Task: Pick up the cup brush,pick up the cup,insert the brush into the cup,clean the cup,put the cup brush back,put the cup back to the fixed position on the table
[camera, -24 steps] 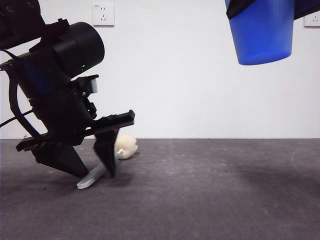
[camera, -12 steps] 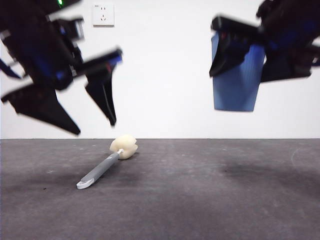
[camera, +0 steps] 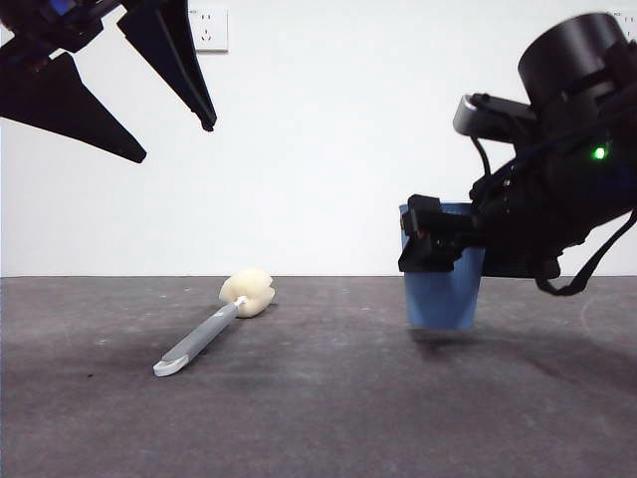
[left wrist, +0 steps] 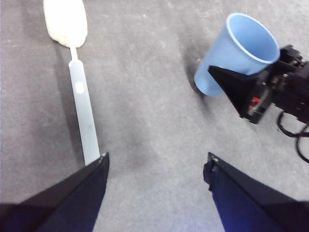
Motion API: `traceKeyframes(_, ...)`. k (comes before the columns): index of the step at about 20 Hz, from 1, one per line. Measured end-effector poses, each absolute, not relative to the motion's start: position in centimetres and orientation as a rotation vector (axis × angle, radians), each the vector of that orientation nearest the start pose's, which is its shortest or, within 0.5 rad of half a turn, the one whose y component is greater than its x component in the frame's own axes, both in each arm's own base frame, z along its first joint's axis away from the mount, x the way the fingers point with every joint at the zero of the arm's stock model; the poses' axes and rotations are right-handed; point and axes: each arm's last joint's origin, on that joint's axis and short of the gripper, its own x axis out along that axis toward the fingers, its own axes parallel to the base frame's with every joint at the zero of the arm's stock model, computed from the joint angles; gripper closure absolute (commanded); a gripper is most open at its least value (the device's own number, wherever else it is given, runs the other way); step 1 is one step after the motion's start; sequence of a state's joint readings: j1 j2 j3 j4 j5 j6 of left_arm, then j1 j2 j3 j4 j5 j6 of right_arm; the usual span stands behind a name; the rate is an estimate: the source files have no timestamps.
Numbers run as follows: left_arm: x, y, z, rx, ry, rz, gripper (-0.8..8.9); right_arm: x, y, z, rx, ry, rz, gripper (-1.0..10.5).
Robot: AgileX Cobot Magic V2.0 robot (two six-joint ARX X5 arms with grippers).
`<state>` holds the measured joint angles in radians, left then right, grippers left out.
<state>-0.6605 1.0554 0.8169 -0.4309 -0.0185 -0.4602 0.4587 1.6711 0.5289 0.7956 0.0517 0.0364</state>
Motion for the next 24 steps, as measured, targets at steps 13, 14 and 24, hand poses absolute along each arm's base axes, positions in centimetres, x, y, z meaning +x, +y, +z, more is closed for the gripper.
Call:
traceKeyframes(13,17.0,-13.4,27.2,-0.187,0.779,-0.456,4.76,27.1,12.3,11.9,-0.093,0.352,0.418,4.9)
traceKeyframes(14,17.0,-13.4,27.2,-0.187,0.780,-0.456,4.76,27.1,12.3,11.9,-0.093,0.352,0.418,4.7)
traceKeyframes(24,17.0,-13.4,27.2,-0.186,0.783,-0.455,4.76,26.7,12.1,13.5,-0.091,0.345,0.421,3.7)
